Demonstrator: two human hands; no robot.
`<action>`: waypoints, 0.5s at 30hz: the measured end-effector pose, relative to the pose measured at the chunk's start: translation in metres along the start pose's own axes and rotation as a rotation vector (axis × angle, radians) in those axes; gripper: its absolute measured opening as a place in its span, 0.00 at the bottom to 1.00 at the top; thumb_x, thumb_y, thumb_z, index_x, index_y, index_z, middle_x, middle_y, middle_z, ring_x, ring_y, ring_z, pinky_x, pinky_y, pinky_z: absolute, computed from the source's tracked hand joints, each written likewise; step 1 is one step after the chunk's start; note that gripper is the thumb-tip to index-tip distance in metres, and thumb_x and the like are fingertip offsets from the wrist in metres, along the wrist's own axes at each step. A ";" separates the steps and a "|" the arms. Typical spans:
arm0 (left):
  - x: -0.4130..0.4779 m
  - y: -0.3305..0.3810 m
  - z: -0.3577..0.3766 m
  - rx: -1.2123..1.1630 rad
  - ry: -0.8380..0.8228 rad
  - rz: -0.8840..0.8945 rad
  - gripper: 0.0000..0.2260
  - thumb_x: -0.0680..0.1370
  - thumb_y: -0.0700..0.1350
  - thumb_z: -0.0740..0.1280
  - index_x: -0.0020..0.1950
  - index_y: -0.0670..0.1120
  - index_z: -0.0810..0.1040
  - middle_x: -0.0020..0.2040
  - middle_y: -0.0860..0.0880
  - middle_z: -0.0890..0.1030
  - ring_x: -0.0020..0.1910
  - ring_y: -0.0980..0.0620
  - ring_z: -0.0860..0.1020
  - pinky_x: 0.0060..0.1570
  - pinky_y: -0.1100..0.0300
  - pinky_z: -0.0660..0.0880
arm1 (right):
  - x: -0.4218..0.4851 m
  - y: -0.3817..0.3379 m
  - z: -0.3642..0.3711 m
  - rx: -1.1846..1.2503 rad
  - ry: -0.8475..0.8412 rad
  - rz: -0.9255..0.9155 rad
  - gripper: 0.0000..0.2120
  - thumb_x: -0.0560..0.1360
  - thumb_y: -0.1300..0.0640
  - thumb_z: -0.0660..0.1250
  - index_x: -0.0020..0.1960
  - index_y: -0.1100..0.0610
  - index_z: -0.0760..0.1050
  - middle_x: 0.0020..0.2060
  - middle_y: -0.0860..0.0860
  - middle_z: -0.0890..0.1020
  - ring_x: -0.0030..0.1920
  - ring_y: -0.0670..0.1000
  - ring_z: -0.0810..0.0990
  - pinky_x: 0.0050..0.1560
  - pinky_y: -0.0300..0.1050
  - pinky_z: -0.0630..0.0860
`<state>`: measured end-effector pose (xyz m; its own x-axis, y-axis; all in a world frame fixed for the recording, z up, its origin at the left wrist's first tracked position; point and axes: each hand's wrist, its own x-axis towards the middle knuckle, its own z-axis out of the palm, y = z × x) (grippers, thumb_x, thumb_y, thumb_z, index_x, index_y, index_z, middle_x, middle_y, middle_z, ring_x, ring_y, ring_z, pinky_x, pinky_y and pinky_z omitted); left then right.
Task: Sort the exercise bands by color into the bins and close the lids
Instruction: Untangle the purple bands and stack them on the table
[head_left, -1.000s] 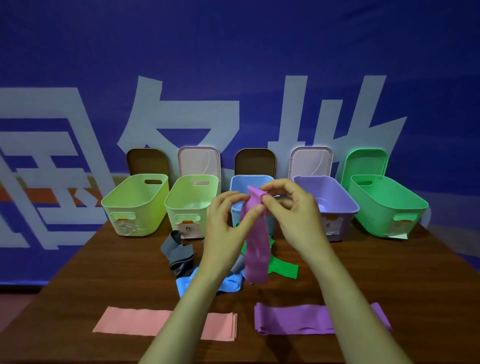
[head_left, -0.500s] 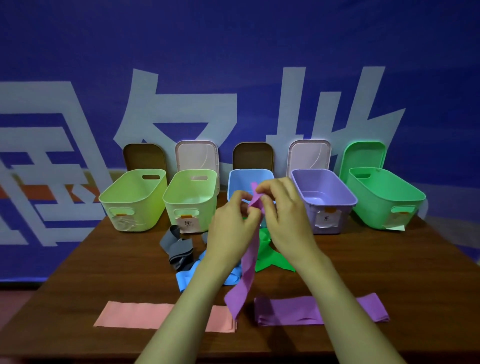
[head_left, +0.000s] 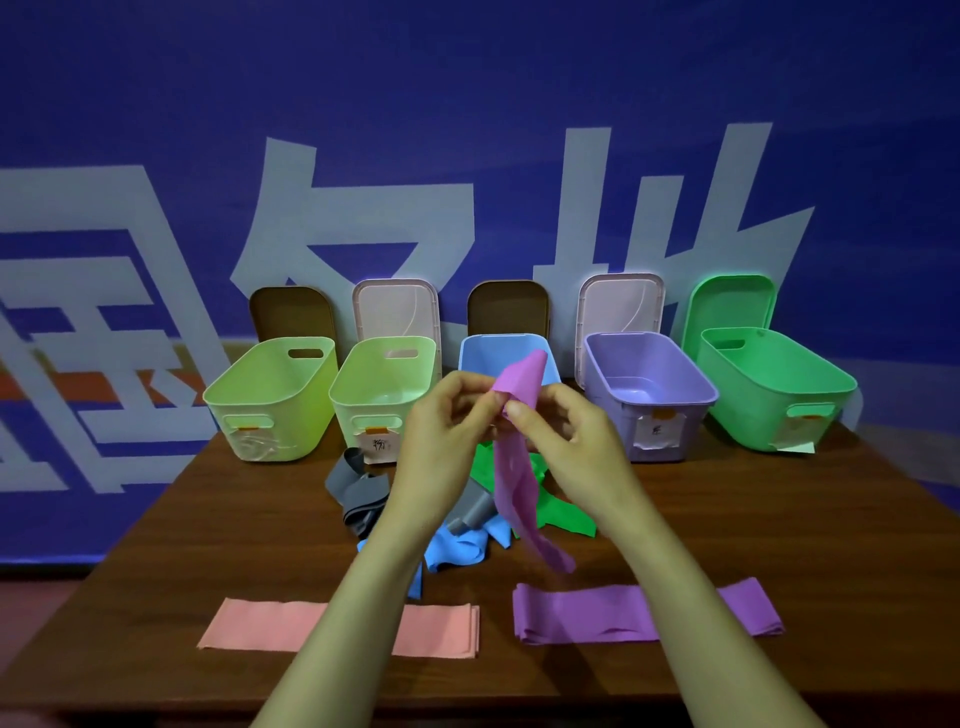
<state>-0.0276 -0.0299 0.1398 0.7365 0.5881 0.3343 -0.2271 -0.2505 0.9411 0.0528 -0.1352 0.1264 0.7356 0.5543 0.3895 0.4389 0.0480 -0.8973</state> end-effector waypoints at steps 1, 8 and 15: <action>0.000 0.000 -0.002 0.012 -0.012 0.005 0.02 0.77 0.41 0.66 0.47 0.45 0.79 0.43 0.43 0.84 0.42 0.47 0.83 0.46 0.51 0.80 | 0.000 0.001 -0.001 0.019 -0.017 0.001 0.07 0.72 0.45 0.68 0.46 0.47 0.78 0.43 0.45 0.84 0.47 0.46 0.82 0.53 0.55 0.79; 0.000 -0.005 -0.004 0.210 0.057 0.141 0.03 0.77 0.43 0.67 0.44 0.50 0.77 0.40 0.49 0.82 0.41 0.49 0.81 0.45 0.44 0.79 | 0.002 0.007 -0.004 -0.073 0.106 -0.005 0.09 0.69 0.47 0.63 0.43 0.51 0.76 0.37 0.50 0.82 0.41 0.53 0.81 0.48 0.58 0.78; -0.001 -0.016 0.009 0.423 0.121 0.160 0.07 0.80 0.41 0.58 0.45 0.52 0.64 0.39 0.46 0.76 0.35 0.45 0.73 0.40 0.45 0.72 | 0.006 0.001 0.006 0.140 0.224 0.088 0.06 0.70 0.54 0.58 0.35 0.52 0.70 0.33 0.51 0.73 0.38 0.51 0.69 0.41 0.48 0.66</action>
<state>-0.0192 -0.0337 0.1237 0.6277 0.5961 0.5006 -0.0335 -0.6218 0.7825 0.0547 -0.1274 0.1261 0.8704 0.3642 0.3314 0.3042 0.1314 -0.9435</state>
